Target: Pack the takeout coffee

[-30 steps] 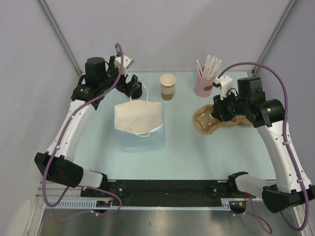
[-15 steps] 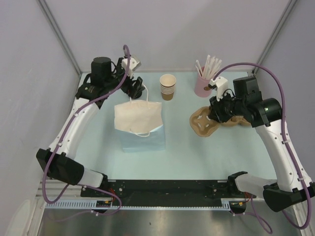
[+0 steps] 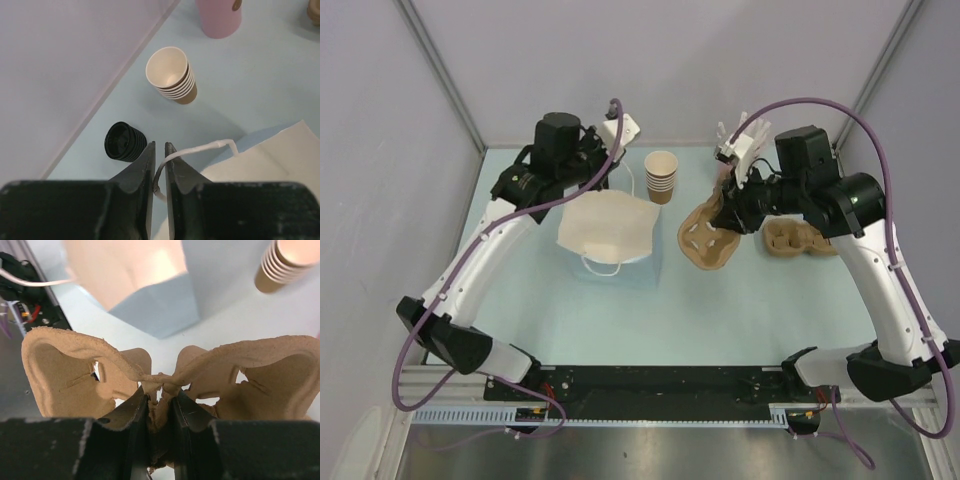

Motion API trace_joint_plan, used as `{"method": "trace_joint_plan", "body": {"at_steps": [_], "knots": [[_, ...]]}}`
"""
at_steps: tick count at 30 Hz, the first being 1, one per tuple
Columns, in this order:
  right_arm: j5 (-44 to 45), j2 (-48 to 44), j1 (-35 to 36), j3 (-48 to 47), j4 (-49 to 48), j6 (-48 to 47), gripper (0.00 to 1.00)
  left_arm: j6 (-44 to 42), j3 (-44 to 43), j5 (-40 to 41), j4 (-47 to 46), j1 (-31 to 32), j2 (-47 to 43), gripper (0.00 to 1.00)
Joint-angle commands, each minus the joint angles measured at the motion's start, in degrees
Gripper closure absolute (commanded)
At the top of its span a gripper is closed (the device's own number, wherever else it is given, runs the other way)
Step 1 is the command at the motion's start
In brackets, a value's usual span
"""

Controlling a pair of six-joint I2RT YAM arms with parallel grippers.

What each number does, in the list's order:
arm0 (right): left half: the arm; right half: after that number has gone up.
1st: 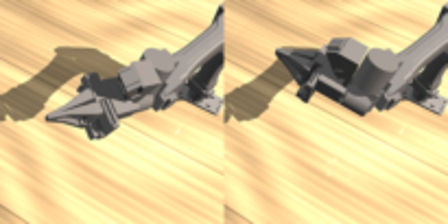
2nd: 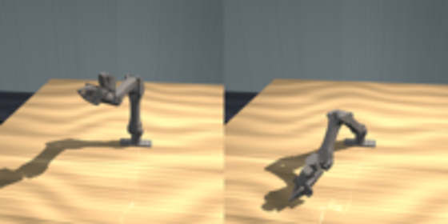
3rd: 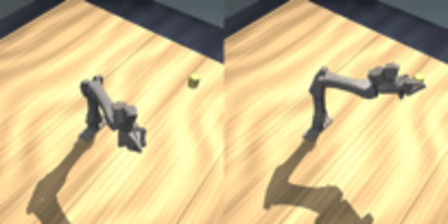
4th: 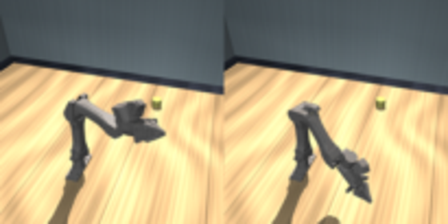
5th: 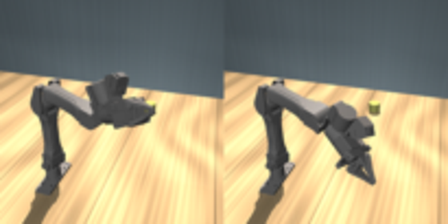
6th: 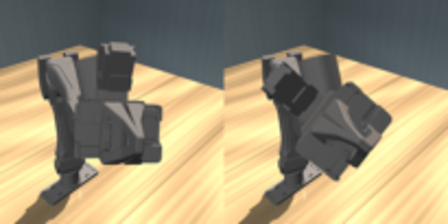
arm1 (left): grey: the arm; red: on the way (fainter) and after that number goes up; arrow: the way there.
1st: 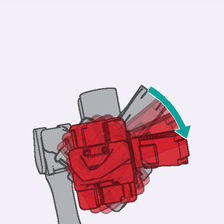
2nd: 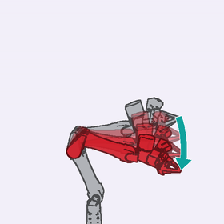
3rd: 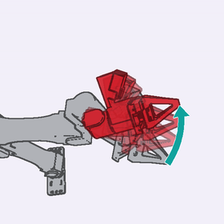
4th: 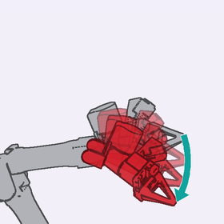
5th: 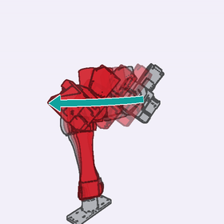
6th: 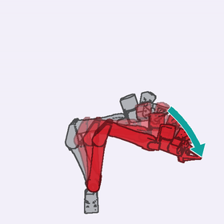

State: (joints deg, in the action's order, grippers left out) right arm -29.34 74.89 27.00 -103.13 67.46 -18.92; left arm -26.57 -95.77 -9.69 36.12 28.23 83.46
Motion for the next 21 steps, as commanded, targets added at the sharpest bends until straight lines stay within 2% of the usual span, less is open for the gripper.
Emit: {"method": "trace_joint_plan", "body": {"at_steps": [1,3,7,11,17,21], "knots": [[-9.4,3.1,1.9,-7.7,-0.1,-0.6,0.77,0.5,-3.6,14.4,4.6,6.6,-1.1,0.85],[-12.5,5.5,2.8,-10.0,1.3,-1.0,0.77,1.9,-6.3,19.2,6.6,7.9,0.2,0.90],[-16.2,7.9,3.8,-12.9,2.5,-1.6,0.77,8.3,-13.4,21.9,15.1,8.9,3.6,1.00],[-17.5,7.6,5.2,-11.3,3.4,-2.8,0.77,11.5,-17.3,20.6,17.4,9.2,3.8,1.00],[-16.4,2.6,5.3,-8.0,3.0,-4.4,0.77,12.8,-21.5,14.1,19.9,9.6,0.7,1.00],[-14.7,0.1,5.3,-7.3,3.1,-5.1,0.76,14.1,-21.9,18.4,18.8,9.7,-1.5,1.00]]}}
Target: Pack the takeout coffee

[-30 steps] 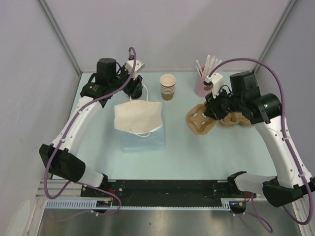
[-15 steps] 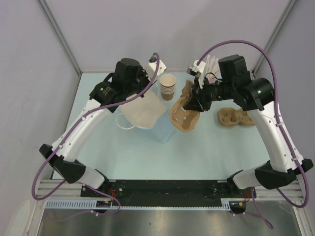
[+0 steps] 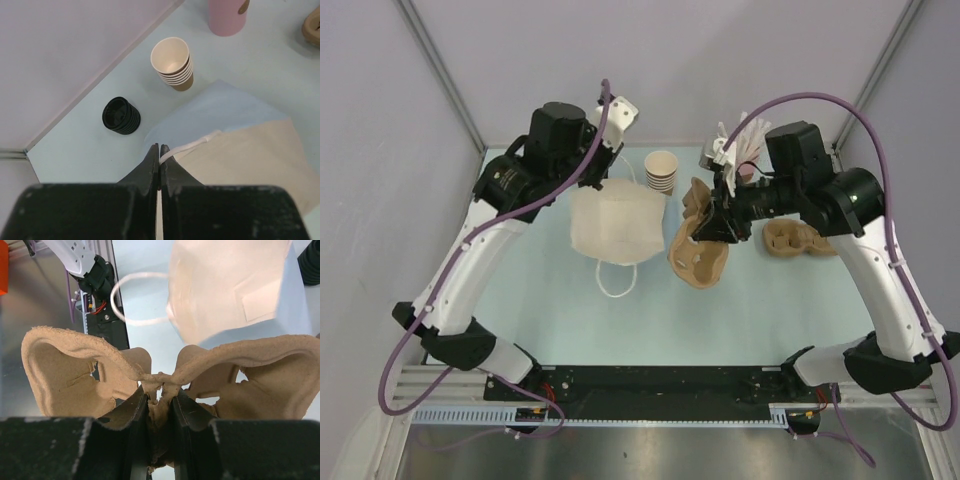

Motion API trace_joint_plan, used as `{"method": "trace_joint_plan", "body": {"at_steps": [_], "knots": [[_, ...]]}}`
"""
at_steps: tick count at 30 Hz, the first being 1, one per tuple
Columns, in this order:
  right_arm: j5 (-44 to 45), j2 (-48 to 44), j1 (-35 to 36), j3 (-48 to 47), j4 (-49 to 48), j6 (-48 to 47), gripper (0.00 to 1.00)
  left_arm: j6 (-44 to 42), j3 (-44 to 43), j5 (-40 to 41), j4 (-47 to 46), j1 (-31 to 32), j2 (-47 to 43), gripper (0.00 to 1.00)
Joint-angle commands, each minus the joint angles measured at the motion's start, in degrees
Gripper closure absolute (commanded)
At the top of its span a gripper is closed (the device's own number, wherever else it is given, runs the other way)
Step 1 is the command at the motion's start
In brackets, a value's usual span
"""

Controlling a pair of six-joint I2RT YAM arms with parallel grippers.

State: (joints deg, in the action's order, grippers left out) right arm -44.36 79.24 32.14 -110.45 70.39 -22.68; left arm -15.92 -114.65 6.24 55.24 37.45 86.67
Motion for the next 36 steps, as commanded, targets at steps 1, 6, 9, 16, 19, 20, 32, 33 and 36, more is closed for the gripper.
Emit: {"method": "trace_joint_plan", "body": {"at_steps": [1,6,9,16,19,20,32,33,36], "knots": [[0.5,-4.7,-0.1,0.1,0.2,-1.5,0.76,3.8,-2.7,6.2,-0.7,0.4,-5.3,1.00],[-1.3,-4.5,-1.6,-1.8,0.7,-1.6,0.76,7.3,-0.5,9.9,-1.6,0.5,-8.4,1.00],[-4.1,-2.0,-2.6,-4.4,2.0,-1.4,0.76,10.1,0.6,3.7,-0.5,0.4,-9.2,1.00],[-11.6,4.2,-3.0,-10.0,5.4,-2.3,0.76,15.0,4.9,-1.4,-1.7,0.5,-8.1,1.00],[-15.0,5.8,-2.6,-12.8,7.5,-3.8,0.76,15.6,5.4,0.0,-2.3,0.4,-6.8,1.00],[-15.5,6.1,-2.4,-12.9,7.6,-4.0,0.76,17.0,5.4,0.3,-2.4,0.5,-6.4,1.00],[-21.2,14.7,2.8,-12.7,9.8,-7.8,0.74,18.5,4.5,1.1,-2.0,0.5,-4.5,1.00],[-21.5,15.5,2.8,-13.5,11.2,-8.8,0.74,18.4,4.9,1.1,-2.3,0.5,-4.7,1.00],[-22.6,19.1,2.4,-14.9,12.8,-10.2,0.74,18.2,6.3,1.4,-2.6,0.6,-5.4,1.00]]}}
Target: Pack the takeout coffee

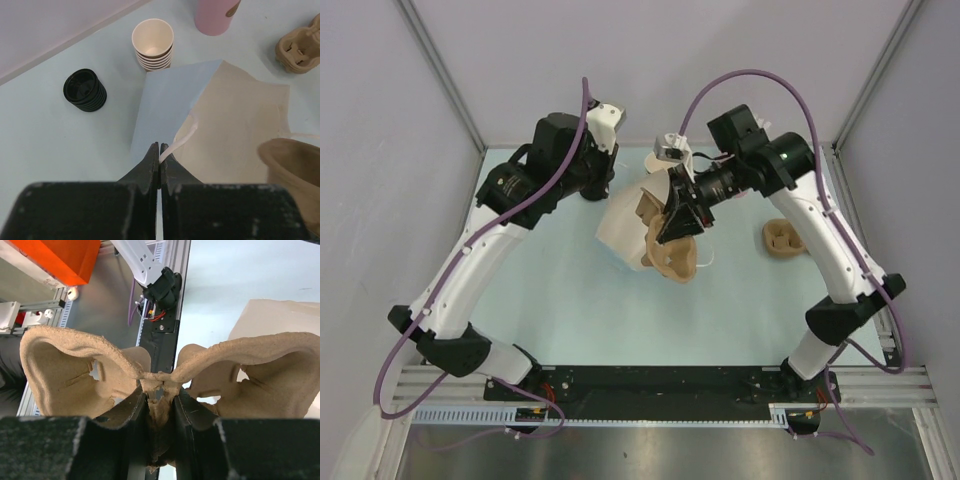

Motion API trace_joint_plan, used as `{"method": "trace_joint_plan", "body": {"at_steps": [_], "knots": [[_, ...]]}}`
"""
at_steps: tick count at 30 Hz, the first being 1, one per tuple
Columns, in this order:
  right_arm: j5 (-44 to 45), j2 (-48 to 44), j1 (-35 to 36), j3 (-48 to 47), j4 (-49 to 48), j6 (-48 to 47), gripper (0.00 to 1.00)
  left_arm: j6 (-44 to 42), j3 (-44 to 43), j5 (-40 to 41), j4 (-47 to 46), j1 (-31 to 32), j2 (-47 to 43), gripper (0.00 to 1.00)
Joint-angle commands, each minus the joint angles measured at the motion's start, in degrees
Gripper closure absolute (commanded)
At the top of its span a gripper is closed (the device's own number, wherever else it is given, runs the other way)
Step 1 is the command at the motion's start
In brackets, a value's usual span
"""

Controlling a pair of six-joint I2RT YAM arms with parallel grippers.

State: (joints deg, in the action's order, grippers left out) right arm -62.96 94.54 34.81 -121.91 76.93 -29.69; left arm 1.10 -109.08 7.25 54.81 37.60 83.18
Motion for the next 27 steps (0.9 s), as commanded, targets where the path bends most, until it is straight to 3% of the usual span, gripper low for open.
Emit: {"method": "trace_joint_plan", "body": {"at_steps": [1,18,27], "knots": [[-4.1,4.4,-0.4,-3.4,6.2,-3.2,0.74,1.3,1.4,0.9,-2.5,0.5,-2.1,1.00],[0.4,2.3,0.0,7.3,-2.7,4.0,0.75,2.1,0.5,8.8,-4.6,0.5,0.2,1.00],[4.1,5.7,-3.5,6.4,-9.4,13.4,0.77,1.7,1.1,6.9,-4.5,0.5,0.2,1.00]]}}
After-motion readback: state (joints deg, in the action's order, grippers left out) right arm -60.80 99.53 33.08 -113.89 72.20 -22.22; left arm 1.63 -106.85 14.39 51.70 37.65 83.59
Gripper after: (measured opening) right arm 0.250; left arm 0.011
